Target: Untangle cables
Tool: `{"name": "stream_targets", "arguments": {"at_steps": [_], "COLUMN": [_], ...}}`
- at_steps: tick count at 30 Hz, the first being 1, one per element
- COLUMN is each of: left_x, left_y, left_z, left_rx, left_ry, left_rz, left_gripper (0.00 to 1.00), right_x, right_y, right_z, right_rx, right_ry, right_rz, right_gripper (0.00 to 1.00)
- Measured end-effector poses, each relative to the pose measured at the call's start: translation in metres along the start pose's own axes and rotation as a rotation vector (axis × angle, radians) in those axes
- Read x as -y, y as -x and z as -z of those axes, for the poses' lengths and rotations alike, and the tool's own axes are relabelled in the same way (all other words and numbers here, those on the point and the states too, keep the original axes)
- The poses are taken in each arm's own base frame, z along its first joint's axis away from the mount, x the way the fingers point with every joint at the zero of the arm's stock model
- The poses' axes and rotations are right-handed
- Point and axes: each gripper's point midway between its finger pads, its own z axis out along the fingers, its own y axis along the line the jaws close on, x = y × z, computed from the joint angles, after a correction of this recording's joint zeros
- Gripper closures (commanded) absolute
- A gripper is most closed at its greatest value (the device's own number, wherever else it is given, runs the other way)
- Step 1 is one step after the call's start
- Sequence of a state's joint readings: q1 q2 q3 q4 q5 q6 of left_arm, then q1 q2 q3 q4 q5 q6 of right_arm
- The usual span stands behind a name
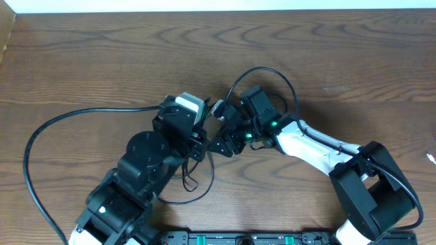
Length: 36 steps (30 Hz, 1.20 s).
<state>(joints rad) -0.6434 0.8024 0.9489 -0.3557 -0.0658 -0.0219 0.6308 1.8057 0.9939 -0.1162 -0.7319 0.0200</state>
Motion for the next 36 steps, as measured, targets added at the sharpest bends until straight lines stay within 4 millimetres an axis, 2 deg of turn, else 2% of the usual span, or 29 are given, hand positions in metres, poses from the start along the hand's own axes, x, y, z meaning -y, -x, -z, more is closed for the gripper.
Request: {"name": "stream_targets", "arguments": {"at_steps": [7, 12, 17, 25, 32, 36], "left_x": [-0.002, -0.002, -0.002, -0.001, 0.000, 0.000], "left_y": [-0.003, -0.002, -0.002, 0.002, 0.005, 0.006], "left_z": [-0.006, -0.006, -0.005, -0.003, -0.002, -0.002], "left_rx": [-0.013, -0.010, -0.009, 0.006, 0.021, 0.024], "left_ry": [0.013, 0.013, 0.013, 0.010, 0.005, 0.005], "left_rz": [-0.006, -0.006, -0.005, 0.004, 0.006, 0.007], "left_gripper": [0.92, 0.92, 0.92, 0.92, 0.92, 0.92], "right_x": [-0.029, -0.038, -0.033, -0.017, -0.012, -0.011], "right_y": [0.016, 0.023, 0.024, 0.029, 0.050, 0.047], "right_z": [-0.015, -0.028, -0.036, -0.035, -0.036, -0.042], "right_rx": [0.053, 0.077, 0.079, 0.103, 0.204, 0.204], "right_ry": [0.056, 0.002, -0.102, -0.220, -0.240, -0.241], "right_rz": [0.118, 0.184, 0.205, 0.180, 0.095, 0.056], "right_gripper": [0.35, 0.44, 0.55, 0.57, 0.59, 0.68]}}
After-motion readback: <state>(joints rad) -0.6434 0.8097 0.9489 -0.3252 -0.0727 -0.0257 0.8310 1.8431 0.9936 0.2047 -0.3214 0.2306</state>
